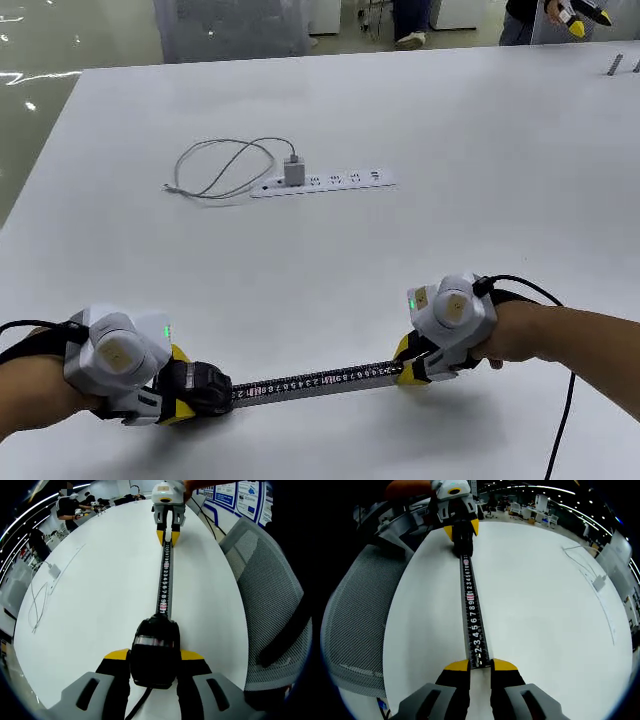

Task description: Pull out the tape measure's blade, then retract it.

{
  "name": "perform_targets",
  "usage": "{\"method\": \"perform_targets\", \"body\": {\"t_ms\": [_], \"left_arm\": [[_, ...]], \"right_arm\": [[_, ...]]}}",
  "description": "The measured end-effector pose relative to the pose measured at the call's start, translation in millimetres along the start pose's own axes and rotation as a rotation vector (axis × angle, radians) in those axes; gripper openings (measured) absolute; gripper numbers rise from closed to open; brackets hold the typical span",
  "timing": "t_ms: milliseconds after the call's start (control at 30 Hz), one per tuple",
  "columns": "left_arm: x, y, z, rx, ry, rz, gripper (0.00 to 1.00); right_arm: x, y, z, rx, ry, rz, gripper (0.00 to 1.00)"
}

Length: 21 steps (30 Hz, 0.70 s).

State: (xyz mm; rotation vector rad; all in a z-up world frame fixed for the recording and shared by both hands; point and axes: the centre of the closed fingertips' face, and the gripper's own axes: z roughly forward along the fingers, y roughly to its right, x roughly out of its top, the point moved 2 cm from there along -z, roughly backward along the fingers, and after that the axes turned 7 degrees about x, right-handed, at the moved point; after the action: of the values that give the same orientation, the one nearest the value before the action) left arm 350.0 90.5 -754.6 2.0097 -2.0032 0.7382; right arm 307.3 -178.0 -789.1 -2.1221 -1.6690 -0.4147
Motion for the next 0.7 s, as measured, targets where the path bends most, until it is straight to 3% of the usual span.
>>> {"method": "perform_targets", "body": {"t_ms": [233, 467, 700], "left_arm": [[0.2, -0.2, -0.9, 0.003, 0.013, -0.012, 0.31], [0.0, 1.4, -3.3, 0.005, 0.026, -0.024, 0.32], [0.3, 1.4, -8.3, 0.001, 0.035, -0.05, 0.34]], "right_arm": [[0.4, -0.6, -0.1, -0.004, -0.005, -0.005, 0.11], [0.8, -3.7, -1.3, -0.041, -0.018, -0.085, 0.12], [-2.2, -7.5, -9.3, -0.041, 0.011, -0.065, 0.13]]}}
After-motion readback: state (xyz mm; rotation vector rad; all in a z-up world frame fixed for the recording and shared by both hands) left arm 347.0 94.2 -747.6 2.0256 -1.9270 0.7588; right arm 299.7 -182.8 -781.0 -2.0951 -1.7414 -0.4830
